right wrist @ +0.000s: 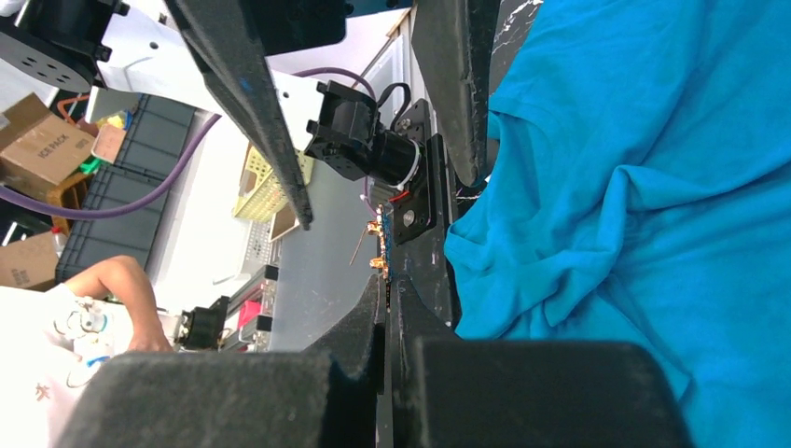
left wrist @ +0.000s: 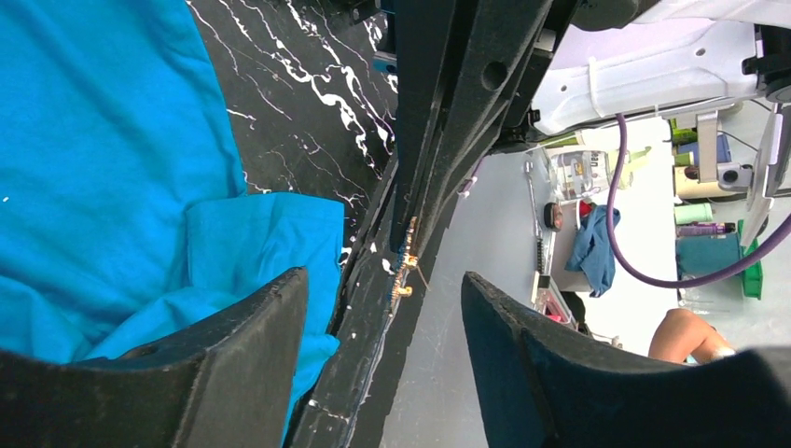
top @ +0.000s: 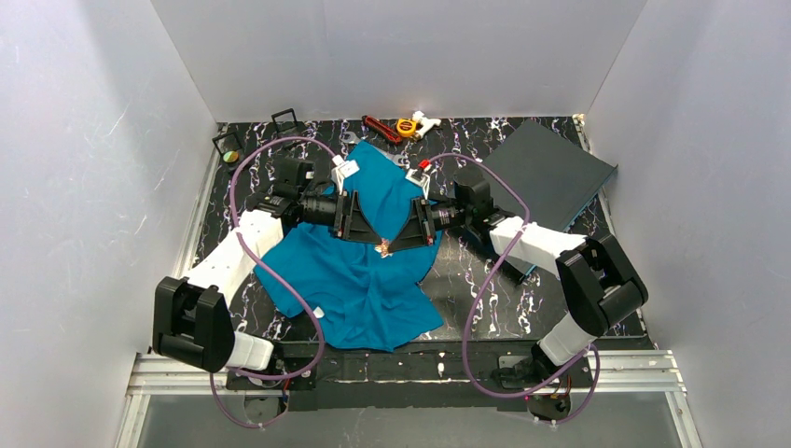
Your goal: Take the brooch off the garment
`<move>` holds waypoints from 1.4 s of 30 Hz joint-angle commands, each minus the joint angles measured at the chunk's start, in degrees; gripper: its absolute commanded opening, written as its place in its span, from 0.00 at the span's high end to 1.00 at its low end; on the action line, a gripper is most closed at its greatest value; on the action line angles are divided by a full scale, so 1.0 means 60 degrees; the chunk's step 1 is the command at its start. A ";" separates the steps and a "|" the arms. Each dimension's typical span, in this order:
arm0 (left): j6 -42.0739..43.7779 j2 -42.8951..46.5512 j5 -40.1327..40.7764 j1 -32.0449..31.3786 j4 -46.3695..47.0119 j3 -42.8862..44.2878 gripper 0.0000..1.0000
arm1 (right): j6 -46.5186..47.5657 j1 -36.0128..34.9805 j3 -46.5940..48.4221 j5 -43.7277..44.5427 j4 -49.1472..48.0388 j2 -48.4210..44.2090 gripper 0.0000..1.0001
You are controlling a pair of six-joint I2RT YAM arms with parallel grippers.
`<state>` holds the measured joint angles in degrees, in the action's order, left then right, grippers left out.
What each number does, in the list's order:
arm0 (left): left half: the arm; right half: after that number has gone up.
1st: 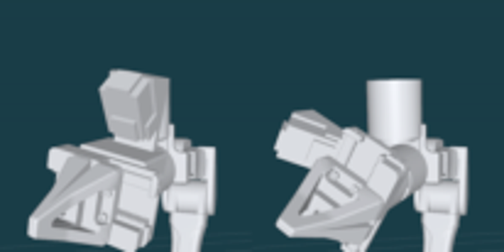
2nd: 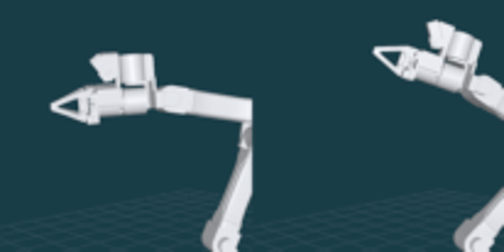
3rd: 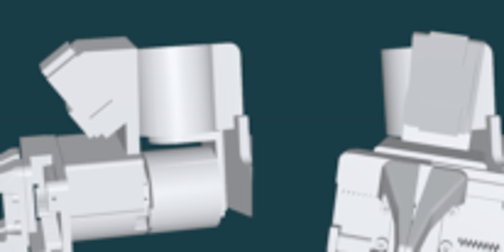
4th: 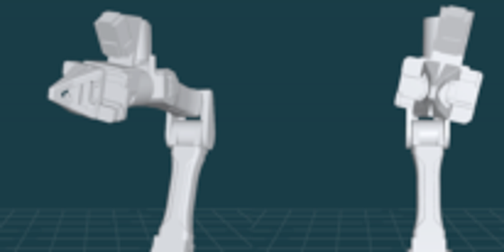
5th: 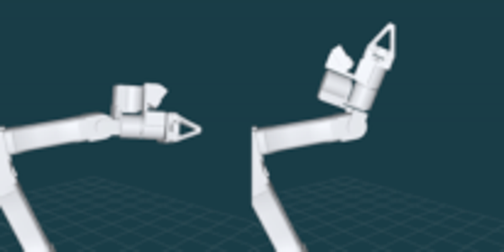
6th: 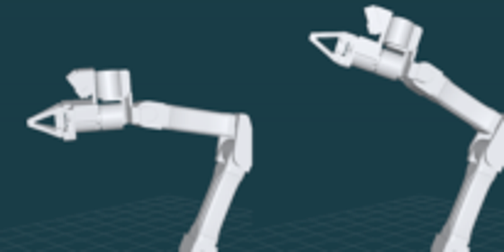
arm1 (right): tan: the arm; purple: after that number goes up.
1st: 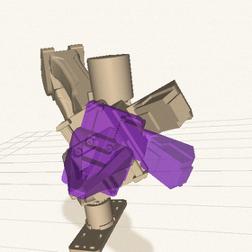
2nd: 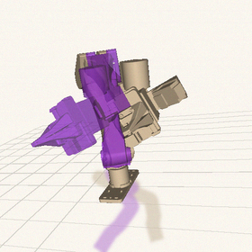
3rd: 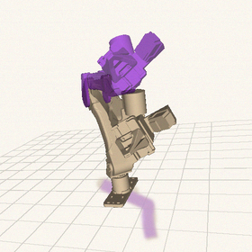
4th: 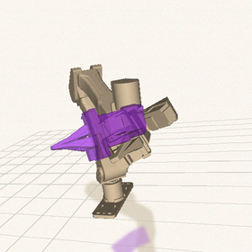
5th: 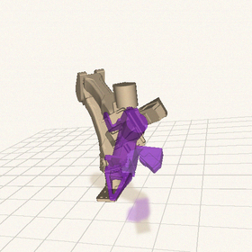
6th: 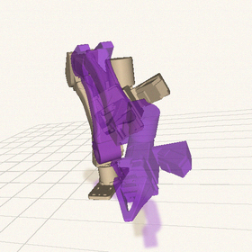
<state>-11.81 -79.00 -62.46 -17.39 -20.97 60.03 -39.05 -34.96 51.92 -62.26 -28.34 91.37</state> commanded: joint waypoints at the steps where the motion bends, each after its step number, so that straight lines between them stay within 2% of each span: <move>1: -0.0199 0.0227 0.0125 -0.0114 0.0202 -0.0272 0.43 | -0.0796 -0.0047 -0.0246 0.0064 -0.1217 0.0049 0.99; 12: -0.0280 0.0173 0.0156 -0.0353 0.0362 -0.0383 0.54 | -0.1884 -0.0047 -0.0456 0.0137 -0.2217 0.0270 0.99; 18: -0.0288 0.0073 0.0184 -0.0396 0.0390 -0.0328 0.65 | -0.2571 -0.0040 -0.0569 0.0080 -0.3158 0.0362 0.99; 28: -0.0280 -0.0029 0.0405 -0.0522 0.0412 -0.0290 0.73 | -0.3139 -0.0047 -0.0634 0.0051 -0.3861 0.0389 0.99; 35: 0.0079 -0.0045 0.0870 -0.0515 -0.0034 -0.0175 0.79 | -0.3167 -0.0033 -0.0684 0.0006 -0.3926 0.0329 0.99; 42: 0.1022 -0.0064 0.1050 -0.0515 -0.1124 0.0416 0.83 | -0.2362 0.0022 -0.0641 0.0021 -0.2954 0.0190 0.99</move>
<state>-10.98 -79.05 -59.31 -20.62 -21.69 59.79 -55.59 -34.96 47.40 -60.60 -45.69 93.82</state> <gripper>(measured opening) 0.175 0.040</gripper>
